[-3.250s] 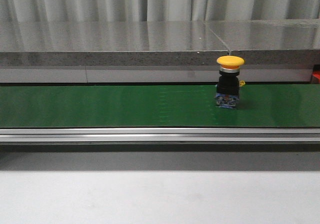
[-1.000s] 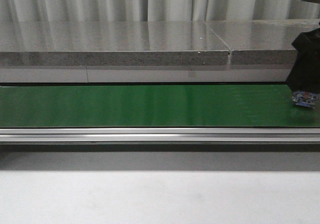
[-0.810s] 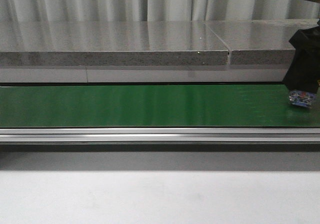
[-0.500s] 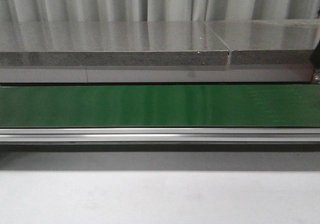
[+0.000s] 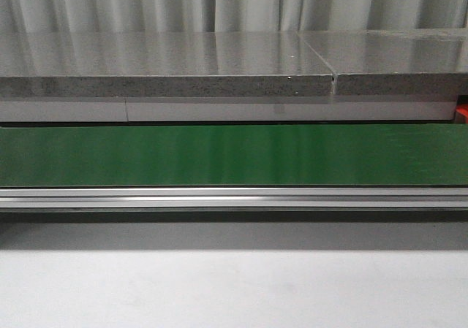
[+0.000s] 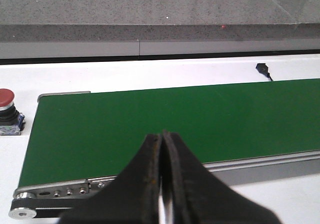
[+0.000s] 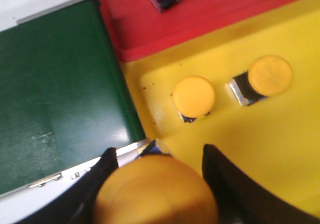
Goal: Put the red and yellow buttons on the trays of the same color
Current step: 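Lower the yellow button into the yellow tray and open the right gripper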
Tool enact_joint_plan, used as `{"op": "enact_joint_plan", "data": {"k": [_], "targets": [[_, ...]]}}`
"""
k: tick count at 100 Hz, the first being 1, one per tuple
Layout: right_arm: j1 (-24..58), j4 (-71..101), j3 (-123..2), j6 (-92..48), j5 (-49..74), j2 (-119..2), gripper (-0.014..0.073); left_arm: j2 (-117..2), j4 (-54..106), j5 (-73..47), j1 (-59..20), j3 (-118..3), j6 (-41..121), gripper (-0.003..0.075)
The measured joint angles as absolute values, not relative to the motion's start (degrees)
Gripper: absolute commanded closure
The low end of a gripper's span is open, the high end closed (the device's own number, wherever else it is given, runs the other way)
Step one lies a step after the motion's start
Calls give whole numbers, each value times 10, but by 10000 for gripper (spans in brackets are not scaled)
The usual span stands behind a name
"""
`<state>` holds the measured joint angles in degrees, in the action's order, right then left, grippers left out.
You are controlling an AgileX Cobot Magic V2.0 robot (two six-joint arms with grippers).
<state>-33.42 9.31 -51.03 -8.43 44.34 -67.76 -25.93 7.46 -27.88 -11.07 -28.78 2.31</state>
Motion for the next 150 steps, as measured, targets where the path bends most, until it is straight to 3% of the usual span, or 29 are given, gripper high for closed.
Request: {"op": "enact_joint_plan", "data": {"k": [53, 150], "targets": [[-408, 89, -352, 4, 274, -671, 557, -259, 75, -279, -111, -288, 23, 739], [-409, 96, -345, 8, 195, -792, 557, -259, 75, -280, -111, -288, 23, 739]]}}
